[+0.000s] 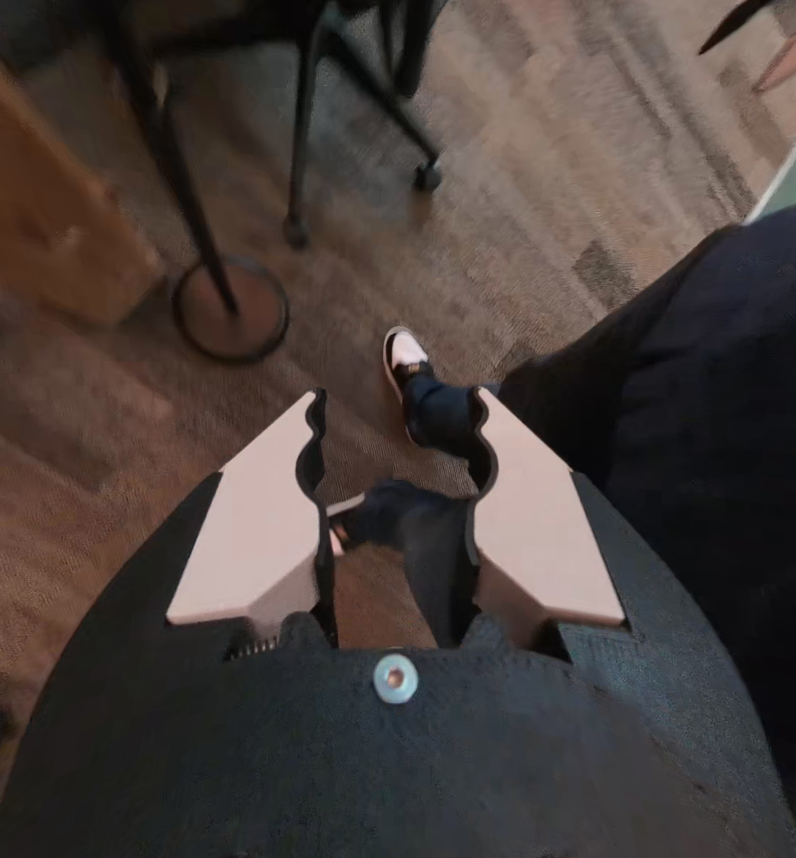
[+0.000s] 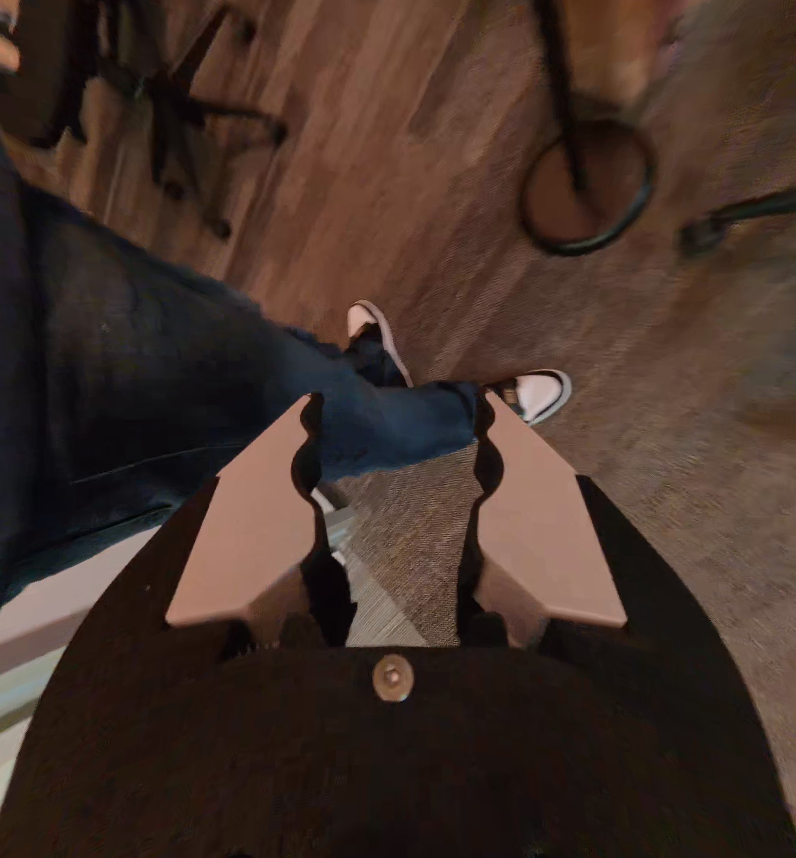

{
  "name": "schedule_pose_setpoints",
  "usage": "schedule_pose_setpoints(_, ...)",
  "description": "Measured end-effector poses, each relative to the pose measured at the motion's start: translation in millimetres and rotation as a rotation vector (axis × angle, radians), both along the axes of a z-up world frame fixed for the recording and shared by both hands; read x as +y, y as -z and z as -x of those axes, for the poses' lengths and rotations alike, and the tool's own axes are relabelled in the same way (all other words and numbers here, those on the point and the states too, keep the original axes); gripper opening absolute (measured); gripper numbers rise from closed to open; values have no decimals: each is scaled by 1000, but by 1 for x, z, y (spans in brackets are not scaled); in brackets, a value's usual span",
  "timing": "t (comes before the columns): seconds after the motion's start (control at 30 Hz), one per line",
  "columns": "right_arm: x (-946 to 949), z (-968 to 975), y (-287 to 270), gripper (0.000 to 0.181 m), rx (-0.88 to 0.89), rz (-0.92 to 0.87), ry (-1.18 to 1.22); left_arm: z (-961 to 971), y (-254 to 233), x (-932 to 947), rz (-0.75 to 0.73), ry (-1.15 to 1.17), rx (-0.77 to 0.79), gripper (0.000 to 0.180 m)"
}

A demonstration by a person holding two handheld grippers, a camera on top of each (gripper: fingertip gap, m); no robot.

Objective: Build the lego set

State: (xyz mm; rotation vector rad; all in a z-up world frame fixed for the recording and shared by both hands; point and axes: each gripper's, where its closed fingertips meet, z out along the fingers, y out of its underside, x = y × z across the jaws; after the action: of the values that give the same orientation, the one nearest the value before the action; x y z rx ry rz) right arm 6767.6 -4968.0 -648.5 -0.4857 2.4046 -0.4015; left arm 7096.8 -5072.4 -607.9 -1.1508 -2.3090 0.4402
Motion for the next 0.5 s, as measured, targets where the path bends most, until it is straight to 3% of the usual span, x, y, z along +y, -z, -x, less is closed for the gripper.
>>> schedule_pose_setpoints(0.2,3,-155,11,63,-25,-48,-308,-217,66,104,-229,-316,-180,60)
schedule_pose_setpoints(0.3,-10,-210,14,63,-23,-60,-363,-303,72,155,-281,-491,-202,58)
schedule_pose_setpoints(0.37,-33,-245,6,48,-72,-38,-300,-351,73,185,-298,-600,-211,59)
schedule_pose_setpoints(0.5,-67,-305,-6,55,-102,-49,-337,-418,73,226,-306,-848,-188,59)
